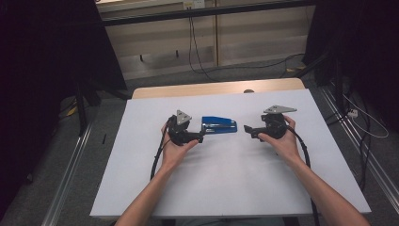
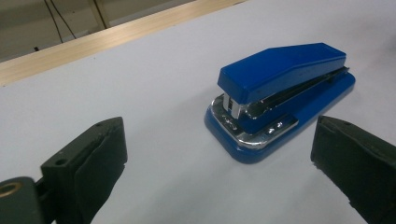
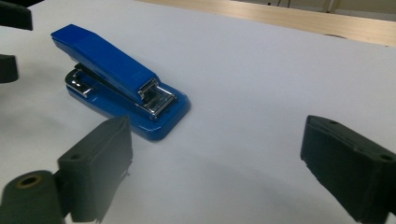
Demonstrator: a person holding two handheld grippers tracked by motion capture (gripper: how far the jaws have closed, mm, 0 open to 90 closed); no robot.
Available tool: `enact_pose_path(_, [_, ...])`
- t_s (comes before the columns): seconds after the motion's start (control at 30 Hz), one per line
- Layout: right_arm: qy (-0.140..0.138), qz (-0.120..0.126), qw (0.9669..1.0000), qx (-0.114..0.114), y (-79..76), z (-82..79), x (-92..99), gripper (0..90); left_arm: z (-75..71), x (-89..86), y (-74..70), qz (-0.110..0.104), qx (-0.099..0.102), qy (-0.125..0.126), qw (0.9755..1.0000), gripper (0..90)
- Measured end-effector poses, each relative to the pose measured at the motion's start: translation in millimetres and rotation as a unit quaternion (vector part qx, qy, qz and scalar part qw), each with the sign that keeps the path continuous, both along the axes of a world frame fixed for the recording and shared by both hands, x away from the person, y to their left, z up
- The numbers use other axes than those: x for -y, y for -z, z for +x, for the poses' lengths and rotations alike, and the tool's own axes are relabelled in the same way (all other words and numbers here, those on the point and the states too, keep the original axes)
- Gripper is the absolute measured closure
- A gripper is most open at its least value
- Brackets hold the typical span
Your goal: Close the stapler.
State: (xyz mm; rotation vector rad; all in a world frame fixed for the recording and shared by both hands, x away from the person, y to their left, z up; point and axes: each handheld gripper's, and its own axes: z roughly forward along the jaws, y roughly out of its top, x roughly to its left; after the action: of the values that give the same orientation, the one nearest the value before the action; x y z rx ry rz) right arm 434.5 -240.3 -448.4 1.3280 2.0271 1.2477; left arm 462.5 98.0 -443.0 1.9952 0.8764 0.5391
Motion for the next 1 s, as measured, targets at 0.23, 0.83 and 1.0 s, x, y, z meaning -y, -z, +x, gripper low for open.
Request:
enact_pose_path(0.23, [0.014, -0.002, 0.9995, 0.028, -10.4, -14.2, 2.2, 3.9, -9.2, -10.5, -3.6, -0.017, -0.004, -0.018, 0.9997, 4.2])
enact_pose_path(0.83, [0.044, -0.023, 0.9979, 0.043, -17.9, -43.8, 6.5, 4.7, -46.3, -43.8, -19.8, -0.049, 0.057, -0.018, 0.997, 3.7])
enact_pose_path(1.0, [0.049, -0.024, 0.9975, 0.044, -17.5, -53.2, 9.5, 4.7, -56.6, -51.7, -19.5, -0.052, 0.059, -0.027, 0.9965, 3.6])
